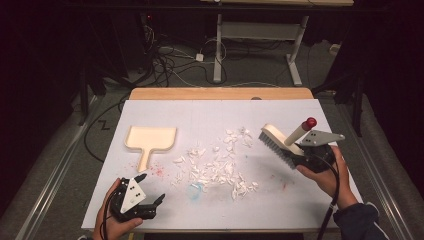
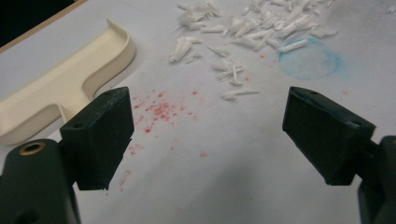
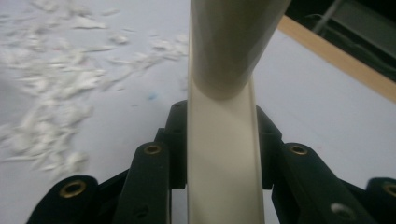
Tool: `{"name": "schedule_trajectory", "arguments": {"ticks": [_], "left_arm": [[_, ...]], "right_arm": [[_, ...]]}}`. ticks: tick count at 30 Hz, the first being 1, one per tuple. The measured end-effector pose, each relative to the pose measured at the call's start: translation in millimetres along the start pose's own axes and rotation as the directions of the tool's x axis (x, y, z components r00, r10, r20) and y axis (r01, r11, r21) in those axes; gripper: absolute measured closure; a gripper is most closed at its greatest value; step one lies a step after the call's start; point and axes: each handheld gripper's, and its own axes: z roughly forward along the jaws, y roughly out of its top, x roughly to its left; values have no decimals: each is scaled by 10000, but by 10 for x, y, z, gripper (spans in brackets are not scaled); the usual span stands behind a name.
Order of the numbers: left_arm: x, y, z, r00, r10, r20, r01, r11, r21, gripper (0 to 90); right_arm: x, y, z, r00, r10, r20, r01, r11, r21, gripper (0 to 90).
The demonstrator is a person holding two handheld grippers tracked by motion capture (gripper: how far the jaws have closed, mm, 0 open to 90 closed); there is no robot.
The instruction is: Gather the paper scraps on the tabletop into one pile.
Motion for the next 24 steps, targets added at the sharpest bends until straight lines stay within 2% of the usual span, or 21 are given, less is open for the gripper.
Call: {"name": "schedule_trajectory", "arguments": {"ticks": [3,5,7,8,10,11,12,13,14,15,16,18,20,21,22,24], "left_arm": [[2,-3,-5,10000,30,-86,-29,10000,34,155],[-7,-13,-16,9999,99,-129,-98,9999,93,155],[0,-17,-14,9999,72,-92,-70,9999,113,155],[8,-18,-8,9999,65,-144,-63,9999,121,155],[14,-20,-7,9999,51,-113,-50,9999,111,155],[15,-30,-1,9999,54,-103,-53,9999,129,155],[15,-30,-1,9999,54,-103,-53,9999,129,155],[14,-36,2,9999,73,-69,-71,9998,171,155],[10,-42,5,10000,82,-34,-81,9998,207,155],[6,-46,4,9999,105,-18,-104,9997,243,155],[-6,-52,2,9999,131,-1,-131,9996,256,155],[-10,-54,0,9999,159,10,-159,9995,272,155],[-13,-60,-6,9999,144,32,-144,9995,279,155],[-13,-62,-8,9999,133,45,-134,9995,278,155],[-18,-67,-7,9999,158,34,-159,9994,320,155],[-17,-70,-7,9999,130,73,-132,9994,317,155]], "right_arm": [[-102,70,151,9989,86,458,-94,9998,170,682],[-153,147,290,9959,-170,887,136,9992,379,682],[-170,183,355,9947,-280,986,235,9986,468,683],[-204,253,489,9909,-498,1249,424,9972,614,682],[-217,276,544,9913,-402,1253,322,9974,650,683],[-240,339,715,9903,-403,1328,309,9969,728,683],[-240,339,715,9903,-403,1328,309,9969,728,683],[-238,362,795,9886,-441,1437,319,9958,863,682],[-204,398,953,9841,-585,1679,396,9927,1139,683],[-204,398,953,9841,-585,1679,396,9927,1139,683],[-153,431,1104,9782,-991,1825,712,9855,1538,683],[-94,465,1233,9704,-1494,1897,1161,9776,1758,683],[-26,518,1324,9724,-1583,1717,1254,9741,1880,683],[18,547,1363,9704,-1746,1667,1413,9708,1941,683],[69,571,1402,9650,-1961,1741,1606,9668,1987,683],[153,605,1476,9697,-2024,1365,1746,9658,1918,683]]}}
